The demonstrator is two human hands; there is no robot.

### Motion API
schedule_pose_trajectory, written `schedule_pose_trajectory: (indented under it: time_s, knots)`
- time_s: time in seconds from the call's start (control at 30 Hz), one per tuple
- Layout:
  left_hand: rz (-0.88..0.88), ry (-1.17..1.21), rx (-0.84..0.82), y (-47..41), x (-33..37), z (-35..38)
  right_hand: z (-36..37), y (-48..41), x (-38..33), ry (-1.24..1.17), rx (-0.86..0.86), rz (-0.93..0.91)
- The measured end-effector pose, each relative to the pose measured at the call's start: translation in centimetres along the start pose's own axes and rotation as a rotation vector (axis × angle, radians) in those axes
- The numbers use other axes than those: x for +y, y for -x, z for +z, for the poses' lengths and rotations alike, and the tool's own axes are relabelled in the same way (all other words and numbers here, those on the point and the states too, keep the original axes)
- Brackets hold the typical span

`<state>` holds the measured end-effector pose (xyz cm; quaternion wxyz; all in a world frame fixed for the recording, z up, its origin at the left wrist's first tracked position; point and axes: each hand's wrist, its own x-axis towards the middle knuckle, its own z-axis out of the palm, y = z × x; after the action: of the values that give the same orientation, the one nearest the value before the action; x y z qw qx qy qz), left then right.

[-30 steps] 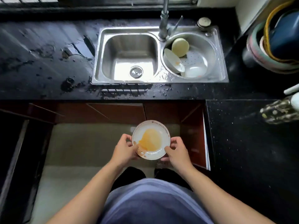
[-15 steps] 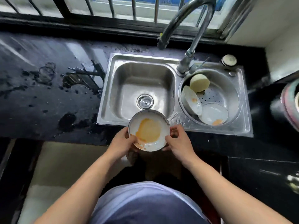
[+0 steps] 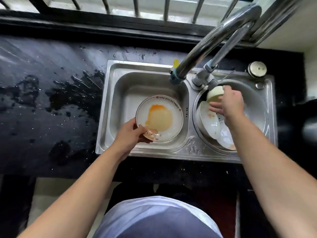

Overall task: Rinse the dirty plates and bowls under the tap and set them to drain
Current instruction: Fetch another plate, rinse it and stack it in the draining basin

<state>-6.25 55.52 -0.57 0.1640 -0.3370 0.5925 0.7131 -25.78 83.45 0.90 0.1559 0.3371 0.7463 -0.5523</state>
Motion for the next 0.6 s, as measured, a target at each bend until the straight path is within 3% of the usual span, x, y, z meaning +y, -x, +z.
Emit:
schedule_pose_trajectory:
  time_s: [0.13,0.4,0.6]
  knots:
    - [-0.003,0.014,0.007,-1.2,0.6,0.7,1.1,-4.3,-3.4,0.112,-0.088,0.011]
    - [-0.016,0.042,0.047,-2.3,1.1,1.3,1.9,-8.2,-4.3,0.326,0.091,-0.064]
    - [-0.027,0.073,0.061,-2.6,1.0,1.4,1.6,-7.8,-2.8,0.133,0.076,-0.073]
